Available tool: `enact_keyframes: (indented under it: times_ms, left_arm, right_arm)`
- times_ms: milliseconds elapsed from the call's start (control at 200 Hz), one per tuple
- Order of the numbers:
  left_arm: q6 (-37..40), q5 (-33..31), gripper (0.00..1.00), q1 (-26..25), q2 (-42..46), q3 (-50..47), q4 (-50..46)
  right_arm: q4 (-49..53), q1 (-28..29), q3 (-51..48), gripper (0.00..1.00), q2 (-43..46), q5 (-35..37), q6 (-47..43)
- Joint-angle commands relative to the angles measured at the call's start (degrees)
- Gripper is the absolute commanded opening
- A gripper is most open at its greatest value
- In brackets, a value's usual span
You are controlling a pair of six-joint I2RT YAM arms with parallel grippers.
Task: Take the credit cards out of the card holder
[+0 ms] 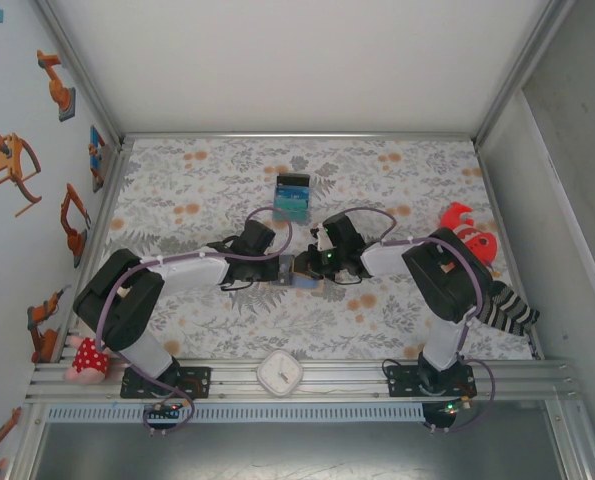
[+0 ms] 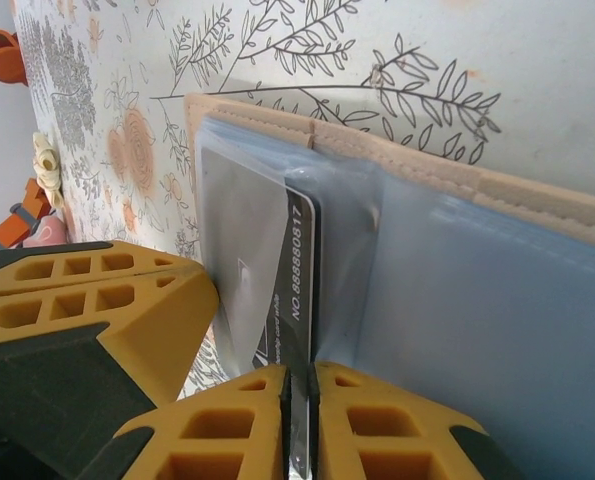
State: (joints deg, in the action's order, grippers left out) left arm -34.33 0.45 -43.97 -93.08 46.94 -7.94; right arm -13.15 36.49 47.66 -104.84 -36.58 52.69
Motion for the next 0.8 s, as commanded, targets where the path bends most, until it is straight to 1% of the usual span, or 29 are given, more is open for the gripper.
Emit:
enact_keyframes:
  times_ms: [0,230,396,491,596,791]
  left_arm:
    - [-0.79,0.33,0.09,-0.42,-0.96,0.87,-3.31]
    - [-0.81,0.49,0.09,-0.59,-1.43,1.31,-3.41]
    - [-1.05,0.34,0.09,-0.63,-1.28,1.32,-3.46]
    - [-1.09,0.34,0.09,-0.67,-1.17,1.31,-3.47]
    - [-1.27,0.29,0.09,-0.70,-1.16,1.23,-3.36]
    - [-1.36,0.23,0.09,-0.77,-1.15,1.05,-3.21]
  right_arm:
    - [0.62,-0.34,1.64,0.15,2.79,0.19,-1.35]
    - [-0.44,-0.29,1.64,0.14,2.78,-0.07,-0.77]
    - [3.61,-0.28,1.56,0.17,2.69,3.44,-1.36]
    - [4.16,-0.28,1.14,0.19,2.35,4.17,-1.55]
    - [3.73,-0.28,1.10,0.23,1.77,4.19,-1.53]
    - [1.50,-0.06,1.80,0.22,0.00,3.06,-0.84]
